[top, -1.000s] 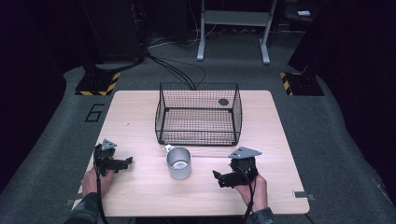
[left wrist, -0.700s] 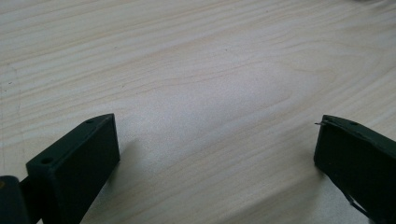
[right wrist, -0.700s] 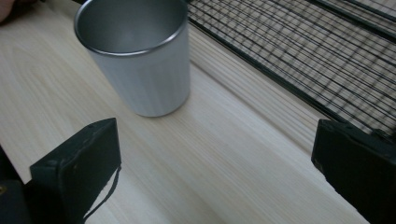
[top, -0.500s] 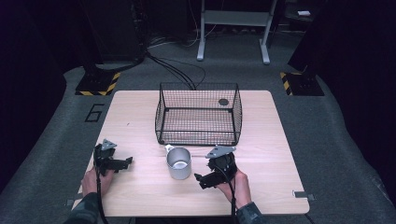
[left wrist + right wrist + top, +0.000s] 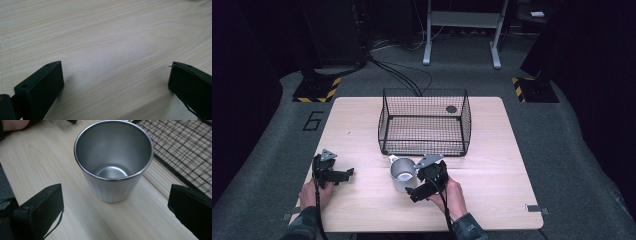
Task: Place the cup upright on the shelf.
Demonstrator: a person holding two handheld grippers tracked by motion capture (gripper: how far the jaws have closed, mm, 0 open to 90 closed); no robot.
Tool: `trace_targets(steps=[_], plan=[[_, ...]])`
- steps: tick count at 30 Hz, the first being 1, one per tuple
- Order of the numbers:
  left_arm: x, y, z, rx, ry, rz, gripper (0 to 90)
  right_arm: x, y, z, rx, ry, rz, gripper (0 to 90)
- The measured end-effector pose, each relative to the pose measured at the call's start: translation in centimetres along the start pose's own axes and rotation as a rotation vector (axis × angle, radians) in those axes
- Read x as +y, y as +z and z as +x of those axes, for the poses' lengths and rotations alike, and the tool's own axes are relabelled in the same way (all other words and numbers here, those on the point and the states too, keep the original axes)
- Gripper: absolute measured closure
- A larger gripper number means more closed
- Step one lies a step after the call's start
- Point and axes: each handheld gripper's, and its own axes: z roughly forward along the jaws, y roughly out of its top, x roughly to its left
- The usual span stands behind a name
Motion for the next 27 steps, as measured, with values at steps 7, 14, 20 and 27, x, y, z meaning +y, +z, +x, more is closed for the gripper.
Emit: trace_targets(steps=[7,14,20,27], plan=[[0.0,0.0,0.0,-0.003,0.001,0.004,0.2,1.0,1.2,0.3,0.004,0.010,0.006,0.0],[0.0,0.0,0.0,-0.002,0.000,0.001,0.2,2.1,2.7,0.3,-0.004,0.005,0.029,0.0],[0.0,0.0,0.0,-0.003,0.000,0.001,0.2,2.9,4.1,0.6,-0.026,-0.013,0.044,0.0],[0.0,0.0,0.0,-0.003,0.000,0.002,0.2,3.3,5.3,0.6,-0.051,-0.012,0.064,3.1]])
